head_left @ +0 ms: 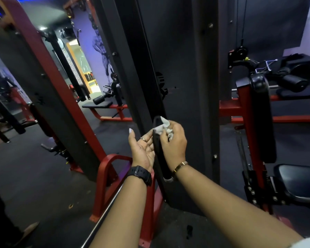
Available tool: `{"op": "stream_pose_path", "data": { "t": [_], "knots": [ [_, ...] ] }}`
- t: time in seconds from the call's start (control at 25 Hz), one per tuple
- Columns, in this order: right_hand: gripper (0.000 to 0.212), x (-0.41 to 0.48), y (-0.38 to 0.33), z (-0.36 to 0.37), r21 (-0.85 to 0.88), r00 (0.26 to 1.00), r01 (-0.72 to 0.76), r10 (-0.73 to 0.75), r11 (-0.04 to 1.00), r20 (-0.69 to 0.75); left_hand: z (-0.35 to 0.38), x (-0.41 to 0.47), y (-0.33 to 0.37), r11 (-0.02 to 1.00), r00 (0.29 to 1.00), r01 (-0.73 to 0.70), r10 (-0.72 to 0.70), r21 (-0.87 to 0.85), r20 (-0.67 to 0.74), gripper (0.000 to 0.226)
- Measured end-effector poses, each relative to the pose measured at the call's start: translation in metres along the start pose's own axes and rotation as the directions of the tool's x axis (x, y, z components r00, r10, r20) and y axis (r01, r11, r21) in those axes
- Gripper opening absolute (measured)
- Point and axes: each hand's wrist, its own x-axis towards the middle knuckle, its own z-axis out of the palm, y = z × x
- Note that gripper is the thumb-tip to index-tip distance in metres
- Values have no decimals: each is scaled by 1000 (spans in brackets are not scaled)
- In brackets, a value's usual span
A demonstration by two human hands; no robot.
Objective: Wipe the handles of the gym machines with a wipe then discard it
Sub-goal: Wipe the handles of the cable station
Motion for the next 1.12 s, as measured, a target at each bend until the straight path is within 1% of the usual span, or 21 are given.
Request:
{"op": "stream_pose_path", "data": {
  "t": [0.08,0.12,0.16,0.2,0.24,0.28,0.36,0.44,0.48,0.56,0.6,0.64,0.68,0.76,0.84,0.88,0.92,0.96,1.0,1.08,1.12],
  "knots": [
    [18,15,-8,2,-11,998,-23,23,1000,-53,1,1,0,1000,1000,7,-7,15,-27,86],
    [18,22,-12,4,-58,999,-29,28,998,-23,2,2,1,1000,999,5,-4,16,-43,85],
    [22,26,-15,8,-125,998,-31,37,992,47,3,2,2,1000,998,-5,6,16,-58,84],
    [34,26,-16,11,-191,988,-17,47,981,150,4,3,2,1000,997,-21,22,18,-68,83],
    [44,22,-15,13,-210,967,8,46,978,251,6,4,3,999,997,-35,36,17,-74,82],
    [50,15,-13,12,-191,947,50,15,980,321,7,6,5,999,995,-50,50,9,-83,80],
    [55,-2,-5,1,-141,919,209,-145,968,365,8,10,7,997,992,-76,74,-21,-99,75],
    [55,-11,6,-9,-159,871,358,-268,920,411,9,13,8,995,992,-96,95,-3,-87,75],
    [52,-7,6,-10,-167,878,346,-256,923,404,10,14,6,994,991,-106,108,21,-83,76],
    [42,15,-5,2,-190,936,151,-78,970,344,12,14,2,991,989,-124,128,55,-75,75],
    [38,26,-13,9,-202,941,62,10,977,338,13,14,1,989,989,-131,136,67,-63,75],
    [36,32,-19,15,-220,932,50,34,974,362,14,13,1,988,989,-139,142,71,-39,73],
    [36,31,-20,18,-225,916,96,2,970,402,15,12,2,987,989,-147,147,63,3,72],
    [44,14,-12,9,-198,864,296,-174,934,472,14,10,3,987,986,-156,154,40,62,72],
    [50,-12,2,-12,-141,810,441,-326,886,488,12,12,2,986,989,-147,147,83,5,71],
    [49,-20,10,-20,-128,780,504,-386,854,492,11,13,0,978,988,-146,152,150,-31,70],
    [48,-21,15,-23,-122,761,536,-416,835,497,11,13,-2,957,985,-155,170,246,-40,70],
    [49,-18,16,-22,-117,777,511,-400,851,486,11,14,-3,919,980,-177,198,352,-24,71],
    [50,-12,13,-17,-124,817,439,-337,890,468,10,15,-5,867,972,-217,235,448,14,71],
    [53,-3,5,-7,-154,866,325,-228,933,445,5,17,-2,730,943,-324,302,602,142,68],
    [54,-4,6,-4,-162,866,341,-243,926,437,1,20,3,635,923,-379,316,674,221,68]
  ]
}}
